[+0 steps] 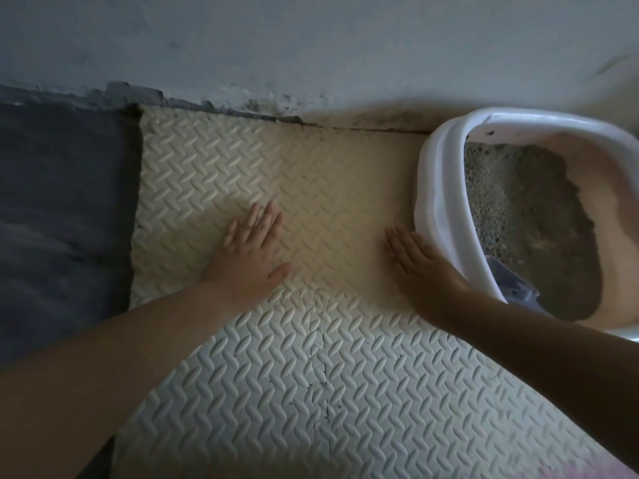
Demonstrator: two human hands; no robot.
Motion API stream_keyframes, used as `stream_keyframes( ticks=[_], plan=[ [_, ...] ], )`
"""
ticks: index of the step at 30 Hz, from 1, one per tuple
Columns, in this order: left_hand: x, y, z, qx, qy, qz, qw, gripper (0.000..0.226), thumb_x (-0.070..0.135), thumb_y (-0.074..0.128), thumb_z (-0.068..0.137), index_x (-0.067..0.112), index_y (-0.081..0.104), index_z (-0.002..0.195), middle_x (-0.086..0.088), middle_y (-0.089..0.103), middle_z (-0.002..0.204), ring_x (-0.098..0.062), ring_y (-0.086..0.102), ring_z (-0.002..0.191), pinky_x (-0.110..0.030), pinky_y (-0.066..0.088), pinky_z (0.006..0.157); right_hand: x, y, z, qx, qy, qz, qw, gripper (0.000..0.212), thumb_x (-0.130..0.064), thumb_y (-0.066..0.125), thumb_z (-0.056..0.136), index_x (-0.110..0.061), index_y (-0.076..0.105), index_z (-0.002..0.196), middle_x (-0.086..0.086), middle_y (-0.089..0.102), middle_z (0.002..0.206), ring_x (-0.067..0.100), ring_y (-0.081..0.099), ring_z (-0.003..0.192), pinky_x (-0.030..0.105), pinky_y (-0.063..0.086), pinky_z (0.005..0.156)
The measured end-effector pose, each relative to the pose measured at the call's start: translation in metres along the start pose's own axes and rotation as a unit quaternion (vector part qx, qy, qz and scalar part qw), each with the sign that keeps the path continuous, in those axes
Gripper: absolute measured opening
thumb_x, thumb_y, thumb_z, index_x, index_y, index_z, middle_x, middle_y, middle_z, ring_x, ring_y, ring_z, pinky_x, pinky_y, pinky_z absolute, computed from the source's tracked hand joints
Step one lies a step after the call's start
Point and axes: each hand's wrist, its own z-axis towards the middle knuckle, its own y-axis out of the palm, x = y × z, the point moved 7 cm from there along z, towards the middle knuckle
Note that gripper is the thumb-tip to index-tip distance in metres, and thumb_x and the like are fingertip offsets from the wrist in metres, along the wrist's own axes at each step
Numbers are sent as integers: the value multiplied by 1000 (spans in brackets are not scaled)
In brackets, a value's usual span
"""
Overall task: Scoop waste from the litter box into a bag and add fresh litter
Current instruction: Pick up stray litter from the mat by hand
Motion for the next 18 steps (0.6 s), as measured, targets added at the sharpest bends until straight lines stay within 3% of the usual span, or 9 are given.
stream_keyframes(
  ticks=[3,5,9,11,13,15,16,18],
  plan=[
    [1,9,5,-3,-8,-15,1000,81,64,5,87,16,-12,150,-2,-21,157,-18,-21,144,-40,-7,116,9,11,-15,-41,14,17,999,75,-29,45,90,11,11,143,31,5,151,43,13,142,50,0,118],
    [4,17,8,-15,-4,-8,1000,79,61,10,89,16,-13,150,-2,-22,157,-17,-23,143,-40,-9,116,13,13,-16,-48,29,54,997,74,-28,49,88,10,18,143,29,9,150,40,18,142,48,2,117],
    [2,22,11,7,9,21,1000,84,64,-2,83,16,-4,152,-4,-11,160,-19,-16,146,-42,-7,117,7,16,-16,-55,29,120,991,66,-30,23,96,10,1,144,29,-1,152,41,8,144,48,1,117],
    [2,23,11,13,13,24,1000,84,64,-1,83,15,1,152,-5,-6,160,-19,-12,146,-43,-6,118,6,11,-12,-71,73,178,979,61,-29,12,97,8,5,144,28,7,154,38,13,144,45,5,118],
    [3,21,10,30,17,24,999,82,63,5,86,13,7,151,-6,1,160,-20,-6,147,-43,-1,118,6,1,-2,-68,149,295,941,60,-34,5,99,1,-1,148,18,-1,157,29,5,146,38,-2,116],
    [4,21,7,40,26,35,998,79,60,11,89,11,13,150,-8,9,159,-22,3,147,-44,4,118,11,9,16,-132,223,445,857,61,-36,15,102,-6,-5,151,6,-9,159,20,-4,147,29,-6,110],
    [4,20,5,44,30,42,998,77,59,13,90,10,15,150,-9,12,159,-23,6,147,-43,5,117,17,16,28,-124,268,501,814,62,-36,22,102,-7,-3,151,5,-7,160,19,-4,147,27,-6,110],
    [2,17,5,52,30,51,997,76,57,15,90,9,16,149,-10,13,158,-23,8,146,-42,5,117,36,30,47,-73,339,542,766,62,-33,27,102,-5,3,151,9,-1,160,19,-1,147,30,-4,115]
  ],
)
